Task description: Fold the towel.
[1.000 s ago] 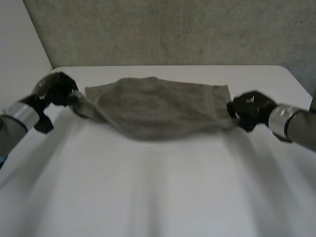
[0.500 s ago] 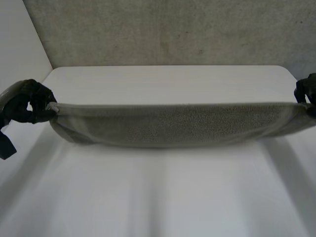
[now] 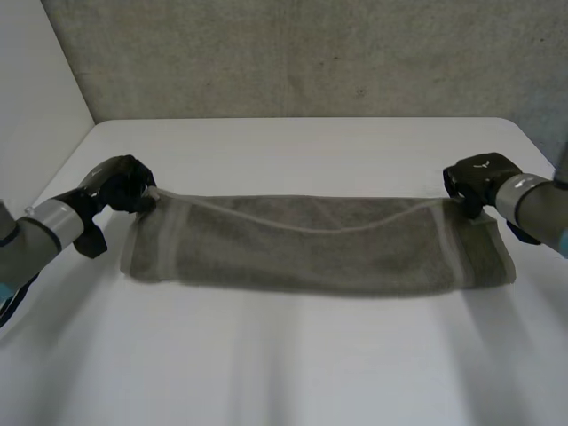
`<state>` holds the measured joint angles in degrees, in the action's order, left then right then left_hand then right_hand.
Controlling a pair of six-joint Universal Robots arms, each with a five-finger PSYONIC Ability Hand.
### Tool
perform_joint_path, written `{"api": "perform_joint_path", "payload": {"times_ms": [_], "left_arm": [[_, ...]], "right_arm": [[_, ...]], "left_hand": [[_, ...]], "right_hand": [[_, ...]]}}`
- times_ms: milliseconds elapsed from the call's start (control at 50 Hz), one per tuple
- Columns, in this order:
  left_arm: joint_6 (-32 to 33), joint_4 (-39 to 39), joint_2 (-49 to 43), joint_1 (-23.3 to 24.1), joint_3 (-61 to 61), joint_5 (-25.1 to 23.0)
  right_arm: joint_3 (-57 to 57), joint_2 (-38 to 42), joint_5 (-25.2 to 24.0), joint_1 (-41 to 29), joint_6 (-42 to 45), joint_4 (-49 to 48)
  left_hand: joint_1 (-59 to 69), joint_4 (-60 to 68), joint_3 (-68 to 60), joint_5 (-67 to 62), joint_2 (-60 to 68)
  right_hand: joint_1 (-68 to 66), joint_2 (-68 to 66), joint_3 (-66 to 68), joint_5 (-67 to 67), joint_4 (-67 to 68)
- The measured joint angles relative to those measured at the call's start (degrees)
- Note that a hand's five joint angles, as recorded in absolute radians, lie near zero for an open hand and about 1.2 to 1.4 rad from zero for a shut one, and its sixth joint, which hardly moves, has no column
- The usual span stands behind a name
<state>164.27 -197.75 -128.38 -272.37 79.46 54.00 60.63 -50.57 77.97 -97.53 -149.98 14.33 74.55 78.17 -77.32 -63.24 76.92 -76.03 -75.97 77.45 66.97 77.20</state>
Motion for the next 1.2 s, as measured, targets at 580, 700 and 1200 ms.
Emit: {"api": "perform_joint_path", "payload": {"times_ms": [580,700,1200], "left_arm": [[-0.16,0.85,-17.01,4.82,-22.83,8.96],[-0.36,0.86,-16.91,4.99,-23.25,9.37],[21.02,3.66,8.60,5.23,2.65,5.12]], "right_arm": [[-29.46,22.42,8.92,-2.87,-2.26,-5.21],[-32.18,25.07,10.10,-2.90,-2.29,-4.16],[-3.18,-4.42,4.99,-1.41,-1.62,3.10]], "left_hand": [[-2.38,-2.56,2.35,2.61,-2.49],[-54.02,-55.16,53.99,53.27,-55.77],[-59.82,-63.12,62.46,59.74,-62.33]], "right_hand": [[9.86,9.97,-10.40,-10.83,-10.54],[58.49,59.56,-59.68,-61.32,-59.68],[62.66,61.84,-63.43,-63.54,-62.29]]}}
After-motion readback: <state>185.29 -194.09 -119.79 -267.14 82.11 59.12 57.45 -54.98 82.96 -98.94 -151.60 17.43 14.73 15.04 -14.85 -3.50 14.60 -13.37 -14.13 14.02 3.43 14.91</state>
